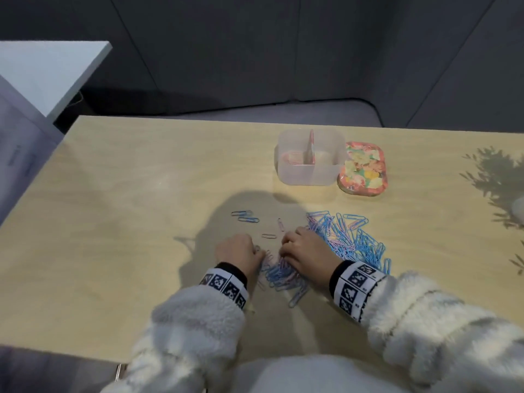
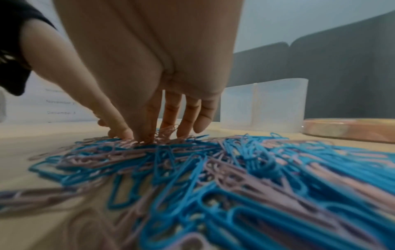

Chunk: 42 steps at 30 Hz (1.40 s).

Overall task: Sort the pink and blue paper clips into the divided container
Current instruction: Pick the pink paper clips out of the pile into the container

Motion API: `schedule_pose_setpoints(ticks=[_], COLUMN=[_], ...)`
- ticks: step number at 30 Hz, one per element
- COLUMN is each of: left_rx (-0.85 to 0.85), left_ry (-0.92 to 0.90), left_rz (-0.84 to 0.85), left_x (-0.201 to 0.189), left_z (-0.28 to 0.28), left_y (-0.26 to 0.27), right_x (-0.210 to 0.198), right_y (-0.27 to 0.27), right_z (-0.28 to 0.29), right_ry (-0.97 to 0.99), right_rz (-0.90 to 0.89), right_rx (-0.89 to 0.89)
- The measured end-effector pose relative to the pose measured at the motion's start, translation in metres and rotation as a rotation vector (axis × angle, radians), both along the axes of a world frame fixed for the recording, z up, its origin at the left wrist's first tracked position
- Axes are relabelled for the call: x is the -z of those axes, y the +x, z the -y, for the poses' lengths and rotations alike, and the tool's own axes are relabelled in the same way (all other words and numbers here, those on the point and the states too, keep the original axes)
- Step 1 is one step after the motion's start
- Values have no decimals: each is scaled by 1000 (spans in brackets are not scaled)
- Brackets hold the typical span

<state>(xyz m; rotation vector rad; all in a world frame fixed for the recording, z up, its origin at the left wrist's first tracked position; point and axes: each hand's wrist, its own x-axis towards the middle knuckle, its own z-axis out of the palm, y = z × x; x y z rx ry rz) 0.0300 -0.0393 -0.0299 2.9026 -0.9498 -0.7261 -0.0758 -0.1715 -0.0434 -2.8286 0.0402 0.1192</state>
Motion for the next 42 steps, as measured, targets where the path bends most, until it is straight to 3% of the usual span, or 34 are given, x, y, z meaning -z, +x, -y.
schedule_pose_setpoints(ticks=[5,9,13,18,22,25,28,32,34,37,42], left_rx=[-77,-71,15,-117,-155,-126,-37,88,55,24,102], left_ry=[-98,-227,-358,-521,-413,-312,-357,-345,-353,-379,-339], left_rz=[-52,-211,-173,-156,-53,13,38,-41,-76,-72,-38], left_x=[-4,-4,-10,-15,-8,-3,2,8,9,11,12], left_z=[6,4,1,-12,-27,-34,-44,-55,-54,-41,-23], left_y=[-2,4,4,15,32,36,29,12,6,3,4], right_x=[-7,-18,-27,-17,-10,-4,-1,-4,-9,-11,-11], right_y=[0,14,27,31,36,37,28,20,23,26,25], right_z=[-8,-20,-22,-11,-8,-9,-14,-9,-6,-13,-28], right_ry=[-1,76,116,205,-5,-60,-80,25,9,-37,0], right_rz=[62,-32,-97,-57,-127,-144,-123,-48,-108,-217,-163], right_rx=[147,226,254,370,374,209,49,132,176,108,59])
